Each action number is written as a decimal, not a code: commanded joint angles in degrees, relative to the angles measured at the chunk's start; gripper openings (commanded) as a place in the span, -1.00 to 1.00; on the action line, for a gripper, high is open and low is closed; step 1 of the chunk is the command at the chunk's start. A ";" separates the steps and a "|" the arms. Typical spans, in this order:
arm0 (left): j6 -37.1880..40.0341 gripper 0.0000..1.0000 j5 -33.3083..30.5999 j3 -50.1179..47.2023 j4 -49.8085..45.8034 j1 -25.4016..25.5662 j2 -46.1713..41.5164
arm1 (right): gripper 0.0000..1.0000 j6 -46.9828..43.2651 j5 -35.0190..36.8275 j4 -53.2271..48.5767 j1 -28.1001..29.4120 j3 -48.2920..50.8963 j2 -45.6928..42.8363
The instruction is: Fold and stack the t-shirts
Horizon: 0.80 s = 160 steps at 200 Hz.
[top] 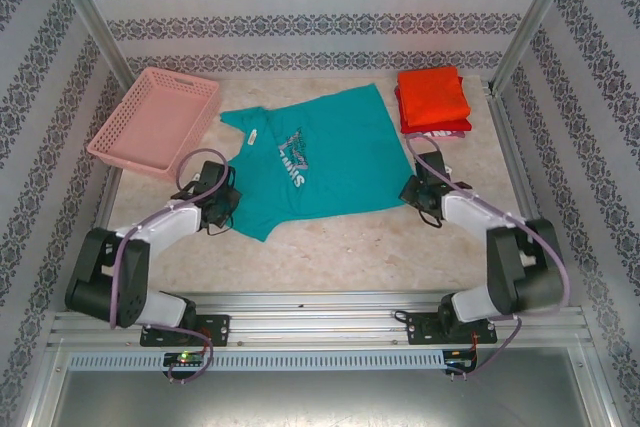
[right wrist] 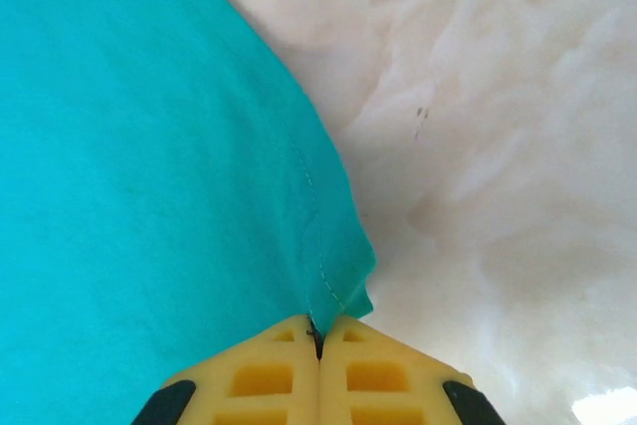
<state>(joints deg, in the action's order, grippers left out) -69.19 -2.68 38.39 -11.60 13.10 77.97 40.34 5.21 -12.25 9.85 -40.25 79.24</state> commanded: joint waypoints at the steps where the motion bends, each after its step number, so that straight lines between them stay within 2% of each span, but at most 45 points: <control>1: 2.66 -1.00 -4.61 2.55 -5.01 -0.44 -6.75 | -1.00 -1.06 3.21 -2.16 -0.47 0.09 -10.06; 44: 10.81 -1.00 -11.10 10.70 -10.33 -0.45 -20.29 | -1.00 -9.30 0.19 -4.00 0.85 -7.32 -27.33; 78: 17.03 -1.00 -15.71 21.88 -16.05 -0.46 -25.18 | -1.00 -12.51 -1.25 -5.65 0.83 -16.41 -33.24; 120: 22.30 -1.00 -17.27 33.82 -18.53 -0.45 -25.95 | -1.00 -17.03 -4.64 -6.07 0.90 -28.13 -34.24; 160: 28.11 -1.00 -18.87 41.88 -17.25 -0.45 -20.43 | -1.00 -21.44 -5.57 -5.44 0.97 -34.40 -29.06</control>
<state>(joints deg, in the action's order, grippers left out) -47.44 -17.06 76.60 -27.16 13.10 54.11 23.42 -0.91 -18.13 10.39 -72.31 46.87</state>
